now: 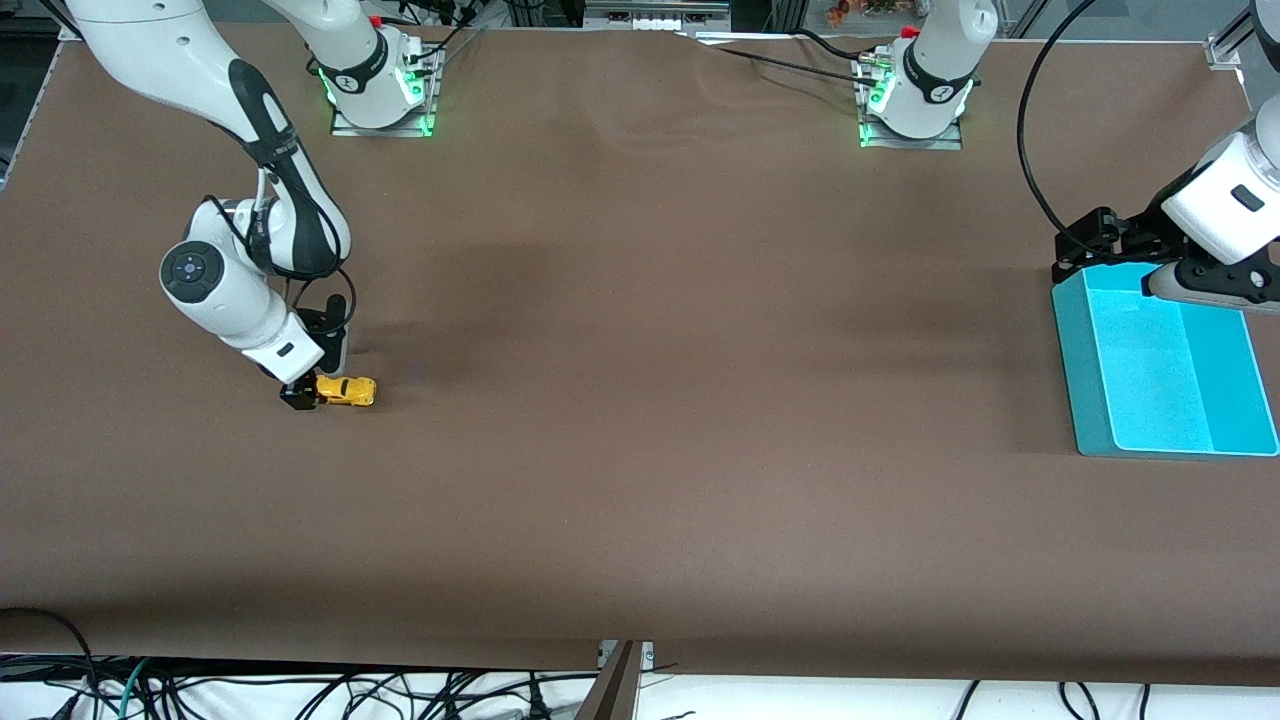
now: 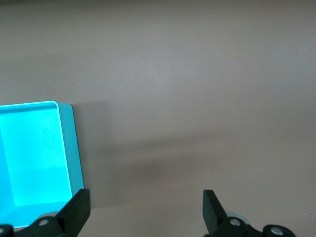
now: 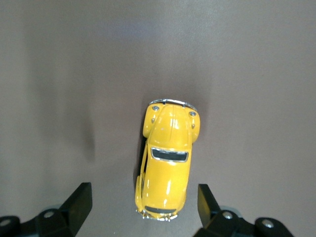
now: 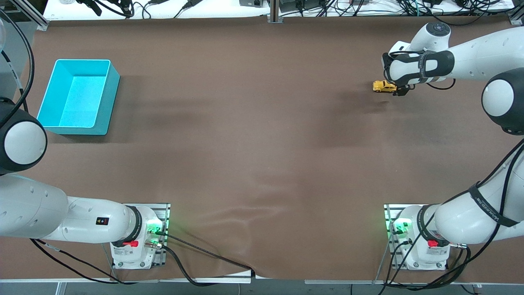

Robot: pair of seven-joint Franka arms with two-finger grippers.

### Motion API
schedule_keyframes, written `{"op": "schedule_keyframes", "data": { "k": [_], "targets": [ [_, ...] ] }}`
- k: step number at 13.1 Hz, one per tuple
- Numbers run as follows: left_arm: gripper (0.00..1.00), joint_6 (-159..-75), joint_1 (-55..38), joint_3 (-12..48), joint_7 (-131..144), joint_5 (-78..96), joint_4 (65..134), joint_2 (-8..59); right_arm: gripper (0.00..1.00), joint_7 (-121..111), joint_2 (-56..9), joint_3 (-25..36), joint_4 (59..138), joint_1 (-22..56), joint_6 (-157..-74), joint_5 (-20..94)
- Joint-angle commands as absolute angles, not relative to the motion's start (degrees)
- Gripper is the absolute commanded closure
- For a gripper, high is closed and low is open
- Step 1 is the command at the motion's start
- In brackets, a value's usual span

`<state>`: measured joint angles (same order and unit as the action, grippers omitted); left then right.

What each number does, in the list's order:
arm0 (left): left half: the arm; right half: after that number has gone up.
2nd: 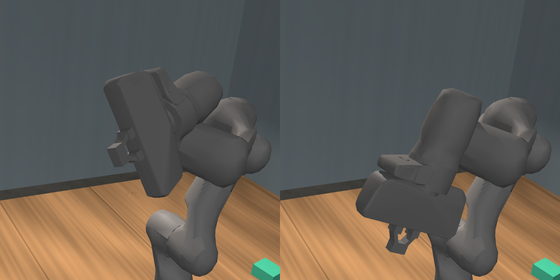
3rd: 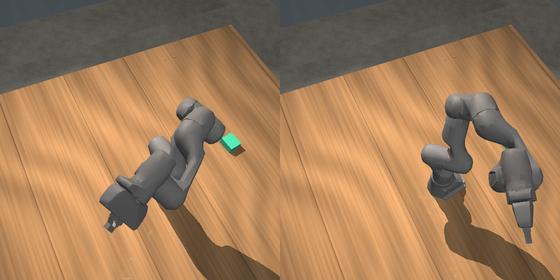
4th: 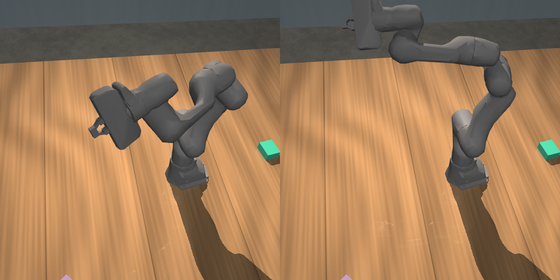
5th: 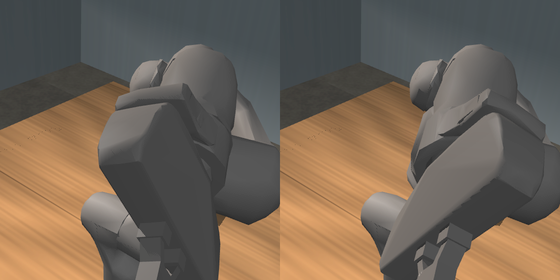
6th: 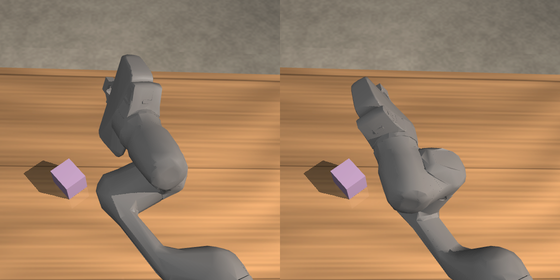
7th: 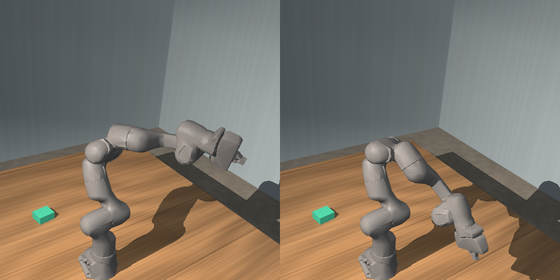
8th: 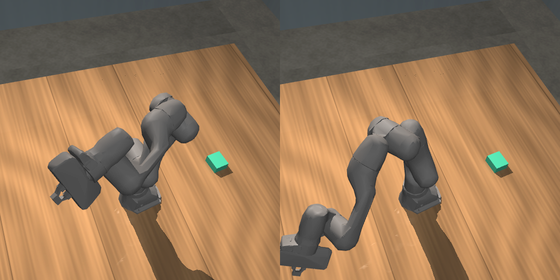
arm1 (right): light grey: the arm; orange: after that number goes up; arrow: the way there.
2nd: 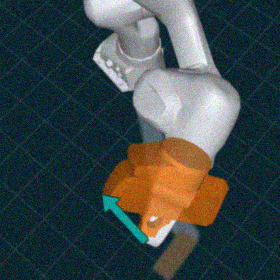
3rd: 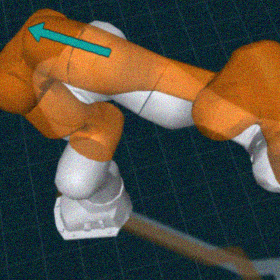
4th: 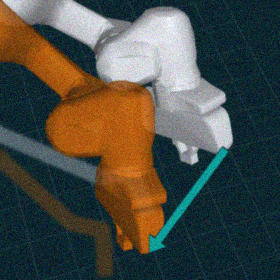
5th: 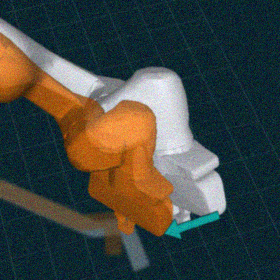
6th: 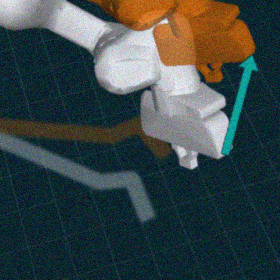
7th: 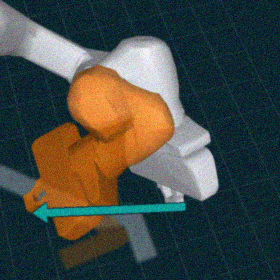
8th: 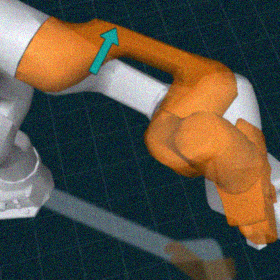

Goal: Wind and store yellow beetle car

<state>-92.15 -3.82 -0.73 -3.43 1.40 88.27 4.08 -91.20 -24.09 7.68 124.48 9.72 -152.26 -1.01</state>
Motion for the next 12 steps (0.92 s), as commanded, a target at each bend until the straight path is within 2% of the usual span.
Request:
{"op": "schedule_keyframes", "data": {
  "k": [1,2,3,4,6,9,12],
  "targets": [
    [0.0,-90.88,-3.69,-0.79,-3.69,2.37,86.48,4.75,0.19,-92.29,-24.43,7.21,125.33,9.4,-154.33,-0.88],
    [0.0,-90.88,-3.69,-0.79,-3.69,2.37,86.48,4.83,0.29,-92.29,-24.52,7.12,125.33,9.4,-154.51,-0.88],
    [0.0,-90.88,-3.69,-0.79,-3.69,2.37,86.48,4.75,0.47,-92.29,-24.61,6.95,125.25,9.49,-154.42,-0.88],
    [0.0,-90.88,-3.69,-0.79,-3.69,2.37,86.48,4.83,0.68,-92.29,-24.61,6.94,125.24,9.49,-154.42,-0.88],
    [0.0,-90.88,-3.69,-0.79,-3.69,2.37,86.48,4.83,0.72,-92.29,-24.7,6.94,125.16,9.41,-154.34,-0.88],
    [0.0,-90.88,-3.69,-0.79,-3.69,2.37,86.48,4.83,0.72,-92.72,-25.66,7.03,125.24,8.71,-153.99,-0.79],
    [0.0,-90.88,-3.69,-0.79,-3.69,2.37,86.48,4.75,0.72,-101.22,-26.8,7.03,124.81,1.61,-154.07,-0.79]
  ]
}}
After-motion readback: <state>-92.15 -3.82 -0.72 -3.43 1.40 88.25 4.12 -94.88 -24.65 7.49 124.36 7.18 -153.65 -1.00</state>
